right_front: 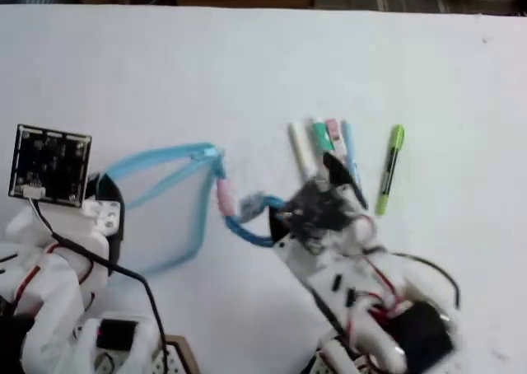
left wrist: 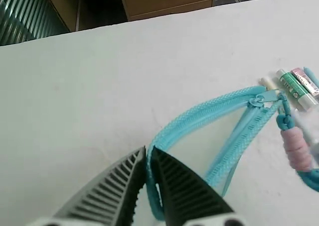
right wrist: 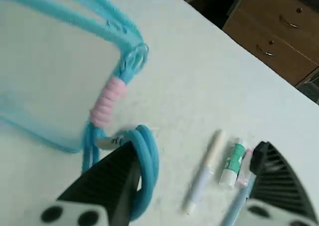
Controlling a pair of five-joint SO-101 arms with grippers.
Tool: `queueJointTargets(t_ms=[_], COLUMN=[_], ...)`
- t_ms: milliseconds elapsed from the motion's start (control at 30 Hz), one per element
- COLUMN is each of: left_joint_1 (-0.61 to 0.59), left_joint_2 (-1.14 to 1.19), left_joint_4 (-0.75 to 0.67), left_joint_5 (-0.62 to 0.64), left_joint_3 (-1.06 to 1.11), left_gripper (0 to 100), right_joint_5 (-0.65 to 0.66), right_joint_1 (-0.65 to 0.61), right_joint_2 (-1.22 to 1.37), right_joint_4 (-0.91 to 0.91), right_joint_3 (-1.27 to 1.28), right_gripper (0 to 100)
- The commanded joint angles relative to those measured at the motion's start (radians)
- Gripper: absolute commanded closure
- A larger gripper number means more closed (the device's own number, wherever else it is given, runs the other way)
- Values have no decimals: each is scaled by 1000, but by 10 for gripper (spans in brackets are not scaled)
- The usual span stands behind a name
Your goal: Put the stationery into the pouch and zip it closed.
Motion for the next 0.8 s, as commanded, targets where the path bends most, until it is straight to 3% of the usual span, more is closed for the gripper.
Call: queueJointTargets(t_ms=[0, 167, 300, 600, 767], left_joint_1=[2, 2, 1, -1, -2], left_joint_2=[10, 12, 10, 10, 8], left_joint_4=[-5, -63, -137, -158, -155], left_joint_5=[-8, -6, -8, -8, -8], left_joint_3=[57, 87, 170, 176, 176], left_gripper=[976, 976, 976, 976, 976], right_joint_5=[-135, -204, -209, -206, -203], right_joint_1=[-10, -116, -234, -461, -398], right_joint_2=[111, 245, 271, 229, 170], right_joint_4=[200, 395, 424, 426, 421], right_joint_3=[-316, -569, -598, -255, -203], right_gripper=[705, 705, 705, 705, 705])
